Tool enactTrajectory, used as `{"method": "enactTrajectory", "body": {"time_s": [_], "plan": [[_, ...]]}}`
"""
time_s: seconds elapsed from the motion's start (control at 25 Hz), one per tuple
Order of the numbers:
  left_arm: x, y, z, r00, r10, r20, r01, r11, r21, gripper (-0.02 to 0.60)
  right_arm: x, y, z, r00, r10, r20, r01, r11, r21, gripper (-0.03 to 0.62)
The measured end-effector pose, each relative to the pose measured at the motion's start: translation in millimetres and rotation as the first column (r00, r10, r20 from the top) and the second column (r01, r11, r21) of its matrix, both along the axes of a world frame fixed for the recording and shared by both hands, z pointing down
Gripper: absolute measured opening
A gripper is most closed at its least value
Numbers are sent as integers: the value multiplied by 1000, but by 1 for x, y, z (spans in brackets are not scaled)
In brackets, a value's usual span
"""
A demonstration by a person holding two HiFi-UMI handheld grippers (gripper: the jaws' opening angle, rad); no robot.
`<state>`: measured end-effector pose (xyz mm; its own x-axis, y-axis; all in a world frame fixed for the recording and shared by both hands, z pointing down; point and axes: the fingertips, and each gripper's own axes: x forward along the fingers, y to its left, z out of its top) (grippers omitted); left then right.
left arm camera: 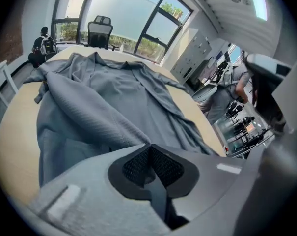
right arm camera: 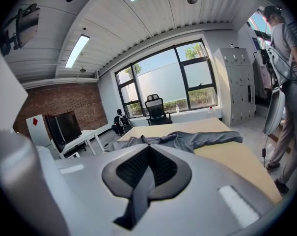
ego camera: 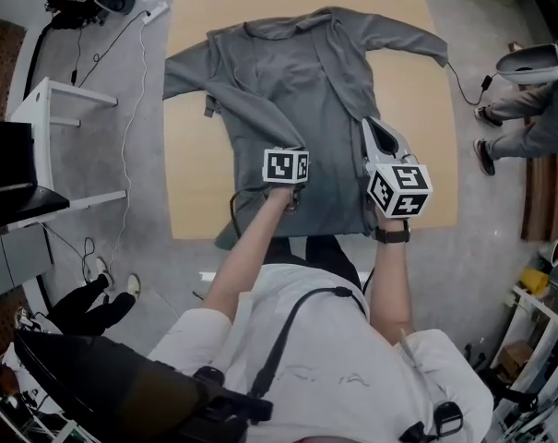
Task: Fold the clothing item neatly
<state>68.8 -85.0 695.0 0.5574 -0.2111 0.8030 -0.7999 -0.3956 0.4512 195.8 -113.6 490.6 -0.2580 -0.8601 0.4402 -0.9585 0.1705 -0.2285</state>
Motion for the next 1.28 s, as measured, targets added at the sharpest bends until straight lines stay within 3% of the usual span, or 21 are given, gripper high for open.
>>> {"method": "enactTrajectory", "body": {"time_s": [0.16,0.36,0.52,0.72,1.0,1.16,1.28], "plan": [[1,10,39,996,15,92,-14,1000,-17,8,11,13,14,1000,18,-2,-18,999,-44,6],[2,8,63,989,52,138,-49,999,-25,9,33,36,62,998,55,-27,-59,983,-175,6],[5,5,64,991,83,108,-82,996,-21,17,50,51,96,994,104,-36,-110,962,-248,6],[9,7,39,997,78,2,-78,997,-3,116,60,50,106,992,101,-73,-116,962,-247,6],[-9,7,-15,997,67,-50,-62,993,100,128,75,41,117,976,-40,-214,-17,965,-262,36],[-19,11,-32,995,89,-52,-81,988,135,158,85,31,132,929,-192,-318,91,948,-306,71],[-26,13,-42,994,89,-56,-79,984,160,182,84,21,150,873,-338,-351,202,906,-371,94]]}}
